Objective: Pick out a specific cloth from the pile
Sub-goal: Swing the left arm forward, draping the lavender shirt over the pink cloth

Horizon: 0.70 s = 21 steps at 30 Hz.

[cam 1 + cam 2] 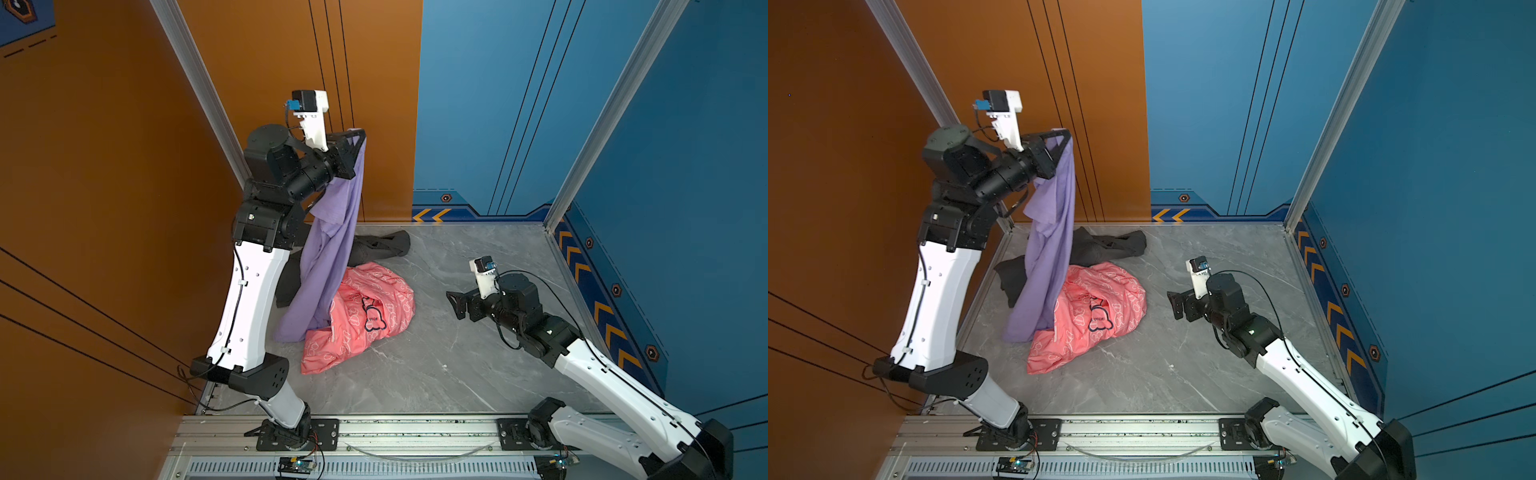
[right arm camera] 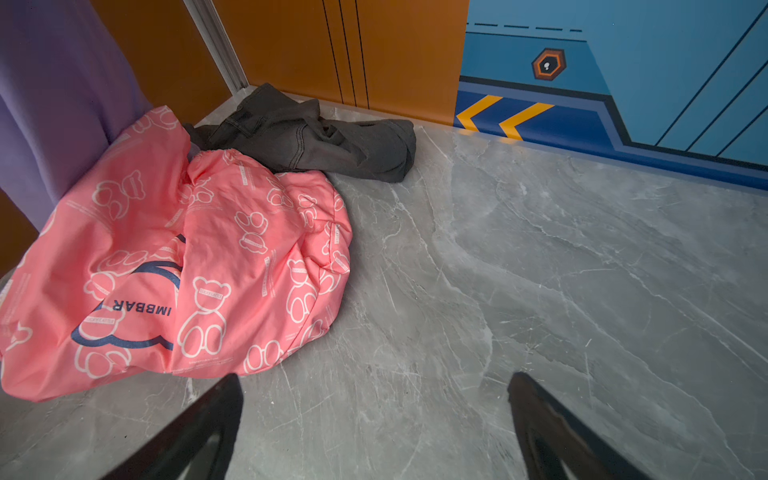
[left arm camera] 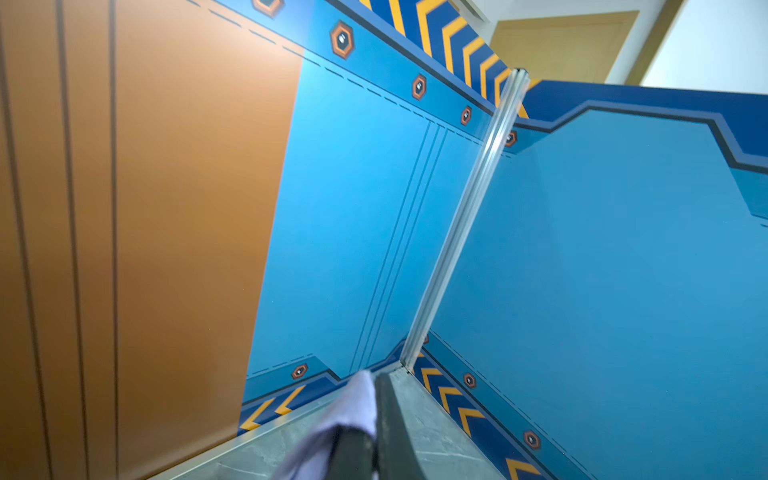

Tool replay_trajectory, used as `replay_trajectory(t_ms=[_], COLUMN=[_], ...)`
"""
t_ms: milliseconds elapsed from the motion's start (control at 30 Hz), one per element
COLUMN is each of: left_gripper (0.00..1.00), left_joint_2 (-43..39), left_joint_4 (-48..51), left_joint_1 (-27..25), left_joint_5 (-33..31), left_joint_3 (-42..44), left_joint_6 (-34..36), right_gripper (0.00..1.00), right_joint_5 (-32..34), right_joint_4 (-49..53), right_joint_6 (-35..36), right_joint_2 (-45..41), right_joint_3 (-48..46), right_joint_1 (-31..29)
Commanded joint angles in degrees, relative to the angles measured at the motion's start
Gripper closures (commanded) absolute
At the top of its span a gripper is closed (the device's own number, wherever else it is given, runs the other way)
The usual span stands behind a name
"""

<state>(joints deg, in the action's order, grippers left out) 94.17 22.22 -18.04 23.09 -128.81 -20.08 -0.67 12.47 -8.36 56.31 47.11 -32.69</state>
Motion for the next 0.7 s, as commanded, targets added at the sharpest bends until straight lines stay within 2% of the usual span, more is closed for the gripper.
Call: replay_trajectory(t_ms=[0, 133, 200, 333, 433, 633, 667], left_gripper=[1.00, 0.99, 0.93, 0.61, 0.36, 0.03, 0.01], left_joint_2=[1.64, 2.88, 3.79, 6.78, 6.64, -1.62, -3.48], left_joint_4=[-2.43, -0.80, 0.18, 6.02, 7.99, 8.02, 8.01], left_joint_1=[-4.41, -10.75, -13.66, -17.99, -18.28, -17.14, -16.74], left_joint_5=[5.93, 4.19, 1.72, -5.58, -7.67, -13.52, -14.59], left_joint_3=[5.29, 15.30, 20.88, 26.37, 27.81, 33.36, 34.67], left_joint_6=[3.20, 7.10, 9.78, 14.44, 13.56, 14.10, 14.17], right_gripper=[0.00, 0.00, 0.00, 0.00, 0.00, 0.00, 0.00], right_joint_5=[3.05, 8.60, 11.53, 15.04, 15.43, 13.23, 12.76], right_joint_4=[0.45, 0.61, 0.60, 1.13, 1.65, 1.65, 1.51], right_joint_6=[-0.38, 0.82, 1.26, 1.29, 1.17, 1.02, 0.98], right_joint_2=[-2.60, -6.76, -9.26, -14.77, -17.76, -18.13, -17.60], right_joint_3=[2.06, 1.27, -0.02, -3.14, -5.03, -6.12, -6.03], right_joint_1=[-0.35, -0.13, 0.04, 0.86, 1.56, 2.63, 2.63])
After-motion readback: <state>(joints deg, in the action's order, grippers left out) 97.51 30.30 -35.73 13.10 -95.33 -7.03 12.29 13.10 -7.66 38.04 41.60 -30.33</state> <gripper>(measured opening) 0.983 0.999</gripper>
